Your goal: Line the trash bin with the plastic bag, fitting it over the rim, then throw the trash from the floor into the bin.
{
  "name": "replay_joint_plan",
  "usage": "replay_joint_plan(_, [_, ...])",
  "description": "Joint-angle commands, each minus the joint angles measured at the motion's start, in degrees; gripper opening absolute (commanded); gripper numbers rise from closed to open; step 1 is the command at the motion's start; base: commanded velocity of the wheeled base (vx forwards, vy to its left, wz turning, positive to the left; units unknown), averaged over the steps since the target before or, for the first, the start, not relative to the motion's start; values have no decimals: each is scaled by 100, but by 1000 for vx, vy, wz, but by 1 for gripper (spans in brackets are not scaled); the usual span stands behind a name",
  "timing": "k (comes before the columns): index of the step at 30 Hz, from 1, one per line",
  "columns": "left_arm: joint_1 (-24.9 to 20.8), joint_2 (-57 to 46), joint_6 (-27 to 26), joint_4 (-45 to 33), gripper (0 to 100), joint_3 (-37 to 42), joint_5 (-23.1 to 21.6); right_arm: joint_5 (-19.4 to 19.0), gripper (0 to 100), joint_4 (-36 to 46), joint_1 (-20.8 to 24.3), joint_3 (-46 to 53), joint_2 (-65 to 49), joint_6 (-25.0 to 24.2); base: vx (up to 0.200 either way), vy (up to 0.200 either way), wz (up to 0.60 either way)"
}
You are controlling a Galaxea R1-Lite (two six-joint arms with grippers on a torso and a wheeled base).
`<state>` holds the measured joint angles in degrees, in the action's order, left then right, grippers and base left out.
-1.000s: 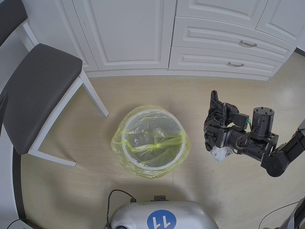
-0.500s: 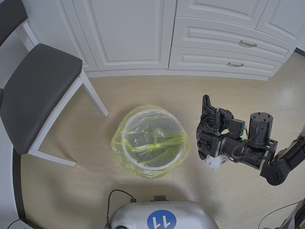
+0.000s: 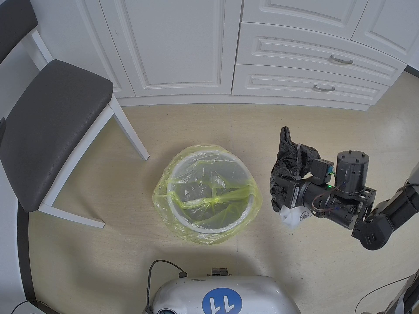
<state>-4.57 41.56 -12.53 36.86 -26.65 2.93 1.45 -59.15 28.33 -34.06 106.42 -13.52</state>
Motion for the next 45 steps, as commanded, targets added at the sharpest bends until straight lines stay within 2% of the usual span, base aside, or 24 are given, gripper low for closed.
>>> replay_joint_plan(1, [1283, 318, 471, -1102, 100, -552, 15, 461, 0, 536, -47, -1068, 282, 605, 0, 0, 0])
replay_joint_plan(4, [1916, 564, 497, -1331, 100, -570, -143, 602, 0, 659, -38, -1533, 379, 1062, 0, 0, 0])
replay_joint_plan(5, [2109, 678, 489, -1296, 100, -534, -266, 602, 0, 659, -38, -1533, 379, 1062, 0, 0, 0])
replay_joint_plan(6, [2241, 766, 497, -1296, 100, -534, -416, 664, 0, 659, 15, -1771, 520, 1449, 0, 0, 0])
replay_joint_plan(9, [2285, 898, 497, -1261, 100, -455, -785, 751, 0, 597, 67, -1850, 546, 1994, 0, 0, 0])
replay_joint_plan(11, [2224, 898, 480, -1173, 100, -341, -934, 751, 0, 580, 199, -1841, 476, 2152, 0, 0, 0])
replay_joint_plan(15, [1986, 889, 427, -795, 100, -104, -1101, 751, 0, 580, 480, -1700, 247, 2117, 0, 0, 0])
replay_joint_plan(17, [1626, 889, 339, -417, 100, 125, -1101, 743, 0, 518, 498, -1340, 186, 2108, 0, 0, 0])
replay_joint_plan(19, [1398, 880, 225, -197, 100, 318, -1092, 734, 0, 167, 480, -997, 177, 2073, 0, 0, 0])
replay_joint_plan(23, [1283, 924, -259, -39, 100, 758, -1057, 602, 0, -1512, 551, -540, 634, 1449, 0, 0, 0])
replay_joint_plan(25, [1283, 924, -259, -39, 100, 758, -1057, 602, 0, -1512, 551, -540, 634, 1449, 0, 0, 0])
replay_joint_plan(26, [1301, 1214, -452, -21, 100, 898, -1048, 453, 0, -2373, 700, -575, 1161, 1352, 0, 0, 0])
replay_joint_plan(28, [1424, 1346, -302, -39, 100, 977, -1048, 321, 0, -2514, 858, -821, 1434, 1440, 0, 0, 0])
replay_joint_plan(31, [1855, 1399, 471, -57, 100, 1074, -1092, -92, 0, -1881, 1192, -1340, 1618, 1475, 0, 0, 0])
replay_joint_plan(32, [1872, 1408, 506, -57, 100, 1074, -1092, -101, 0, -1837, 1210, -1366, 1618, 1475, 0, 0, 0])
replay_joint_plan(34, [2013, 1460, 779, -74, 100, 1100, -1084, -303, 0, -1072, 1526, -1903, 1750, 1484, 0, 0, 0])
replay_joint_plan(36, [2057, 1469, 831, -100, 100, 1136, -1075, -356, 0, -958, 1570, -2078, 1882, 1484, 0, 0, 0])
replay_joint_plan(39, [2391, 1487, 805, -30, 100, 1426, -1084, -892, 0, -976, 1561, -2360, 2278, 1475, 0, 0, 0])
replay_joint_plan(43, [2461, 1583, 743, -4, 100, 1619, -1075, -1244, 0, -1064, 1561, -2395, 2664, 1466, 0, 0, 0])
replay_joint_plan(45, [2461, 1575, 761, -4, 100, 1716, -1057, -1710, 0, -1538, 1456, -2764, 3359, 1493, 0, 0, 0])
